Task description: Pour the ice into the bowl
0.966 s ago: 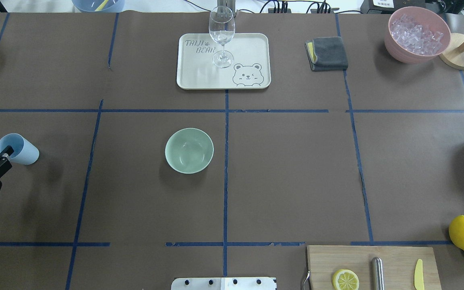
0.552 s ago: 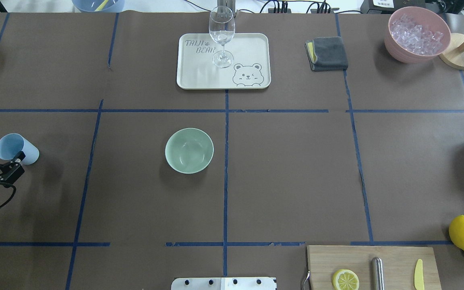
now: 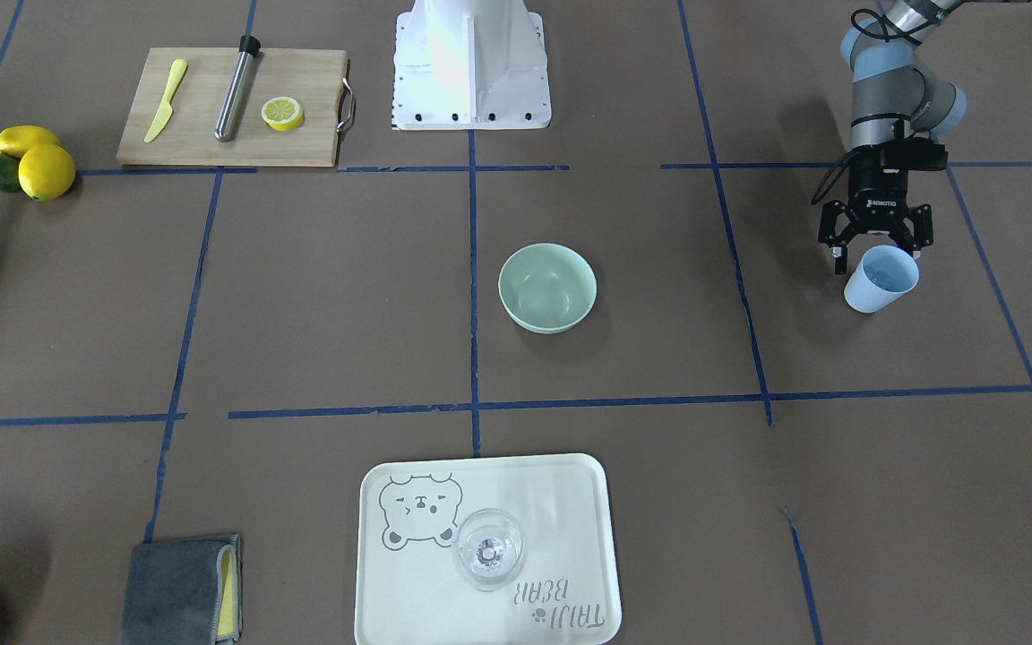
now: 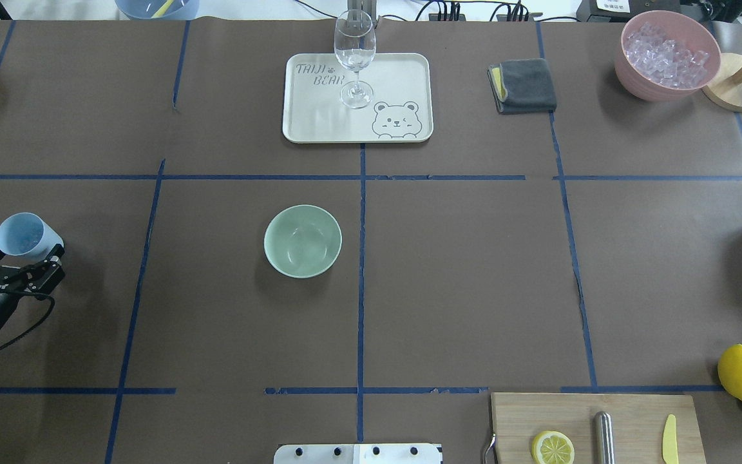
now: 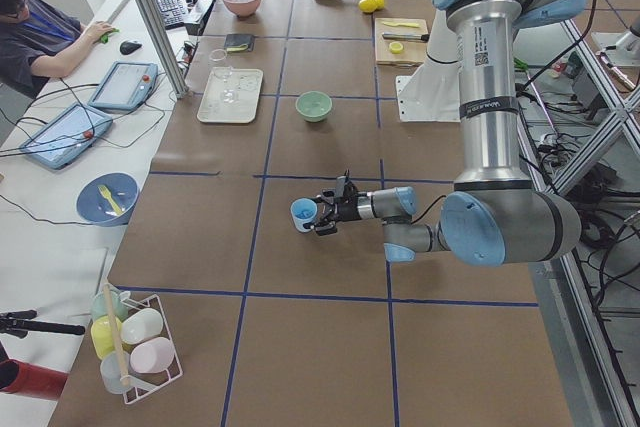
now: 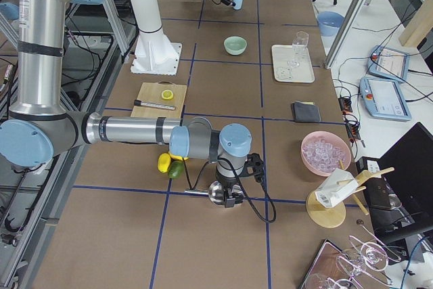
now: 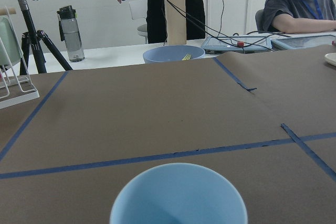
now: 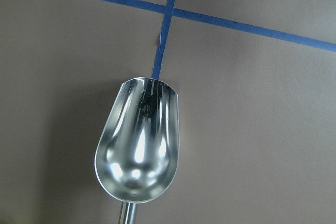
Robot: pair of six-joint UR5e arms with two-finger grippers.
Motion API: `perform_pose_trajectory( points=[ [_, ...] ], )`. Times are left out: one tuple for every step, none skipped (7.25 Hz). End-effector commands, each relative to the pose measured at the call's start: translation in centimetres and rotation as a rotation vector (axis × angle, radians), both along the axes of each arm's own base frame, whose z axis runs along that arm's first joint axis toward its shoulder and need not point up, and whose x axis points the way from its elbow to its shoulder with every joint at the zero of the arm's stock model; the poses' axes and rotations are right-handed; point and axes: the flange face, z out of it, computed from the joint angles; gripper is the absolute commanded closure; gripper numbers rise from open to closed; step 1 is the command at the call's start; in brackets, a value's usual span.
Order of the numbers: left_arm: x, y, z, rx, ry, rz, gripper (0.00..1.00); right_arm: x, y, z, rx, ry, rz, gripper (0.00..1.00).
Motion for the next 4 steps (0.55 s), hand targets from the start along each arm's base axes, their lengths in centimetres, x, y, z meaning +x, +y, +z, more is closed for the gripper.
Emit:
perform_pose_trajectory(
  points=[
    [0.2,-0.1,0.8,-0.004,-0.01,-0.001,0.0,0.0,-0.1,0.0,0.001,0.0,0.0,0.0],
    [-0.1,0.0,1.6,-0.009,-0.025,-0.001,0.0,0.0,-0.1,0.0,0.001,0.0,0.0,0.0],
    [-0.3,-0.1,1.9,-0.012,-0.032,-0.003,0.0,0.0,-0.1,0.0,0.001,0.0,0.0,0.0],
    [-0.3,-0.1,2.1,-0.014,-0.036,-0.003,0.0,0.0,-0.1,-0.1,0.002,0.0,0.0,0.0]
  ],
)
